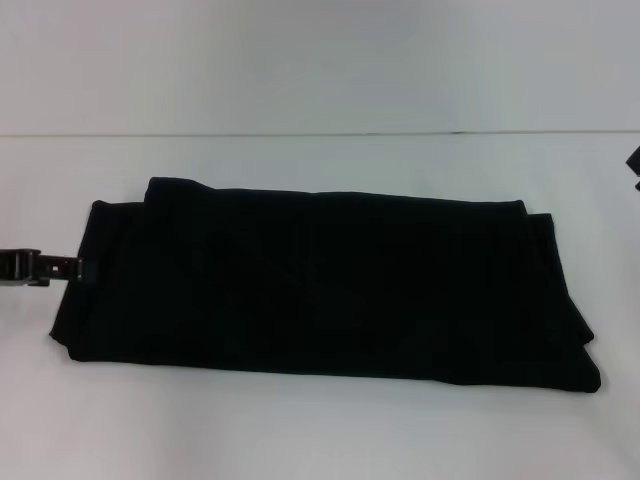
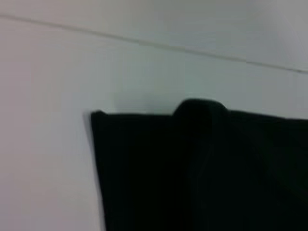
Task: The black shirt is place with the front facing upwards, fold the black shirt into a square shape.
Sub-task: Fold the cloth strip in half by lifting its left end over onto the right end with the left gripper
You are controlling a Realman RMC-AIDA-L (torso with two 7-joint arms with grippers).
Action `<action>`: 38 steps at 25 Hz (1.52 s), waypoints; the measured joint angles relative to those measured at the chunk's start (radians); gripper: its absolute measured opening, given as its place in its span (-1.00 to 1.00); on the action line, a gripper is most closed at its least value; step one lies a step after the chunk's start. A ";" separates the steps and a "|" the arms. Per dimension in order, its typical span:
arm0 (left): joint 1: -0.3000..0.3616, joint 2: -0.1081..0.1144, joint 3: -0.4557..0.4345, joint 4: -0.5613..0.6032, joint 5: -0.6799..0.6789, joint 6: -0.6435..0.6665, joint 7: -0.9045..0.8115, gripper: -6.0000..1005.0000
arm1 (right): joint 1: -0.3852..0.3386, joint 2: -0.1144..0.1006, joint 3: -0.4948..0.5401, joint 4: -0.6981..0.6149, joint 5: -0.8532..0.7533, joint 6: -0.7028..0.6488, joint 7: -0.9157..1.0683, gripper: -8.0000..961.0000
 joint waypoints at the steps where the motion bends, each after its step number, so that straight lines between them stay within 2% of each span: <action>1: -0.007 0.009 -0.001 -0.018 0.000 0.008 -0.001 0.66 | -0.001 0.000 -0.007 0.000 0.000 0.000 0.001 0.80; 2: -0.010 0.013 -0.001 -0.029 0.001 0.012 -0.001 0.66 | -0.001 0.001 -0.016 0.000 -0.001 0.000 0.003 0.80; 7: -0.049 0.072 0.000 -0.164 0.008 0.038 -0.012 0.67 | -0.001 0.002 -0.059 0.004 -0.001 0.001 0.009 0.80; 11: -0.034 0.090 -0.003 -0.179 0.011 0.053 -0.047 0.67 | -0.004 0.002 -0.082 0.013 -0.001 0.004 0.009 0.80; 19: -0.003 0.094 -0.019 -0.228 0.013 0.045 -0.071 0.66 | 0.004 0.003 -0.093 0.018 -0.030 0.018 -0.001 0.80; 23: 0.002 0.089 -0.018 -0.242 0.014 0.018 -0.079 0.66 | 0.005 0.003 -0.093 0.026 -0.035 0.019 -0.003 0.80; 38: -0.019 0.089 -0.014 -0.324 0.015 -0.060 -0.056 0.66 | -0.001 0.003 -0.093 0.038 -0.037 0.016 -0.003 0.80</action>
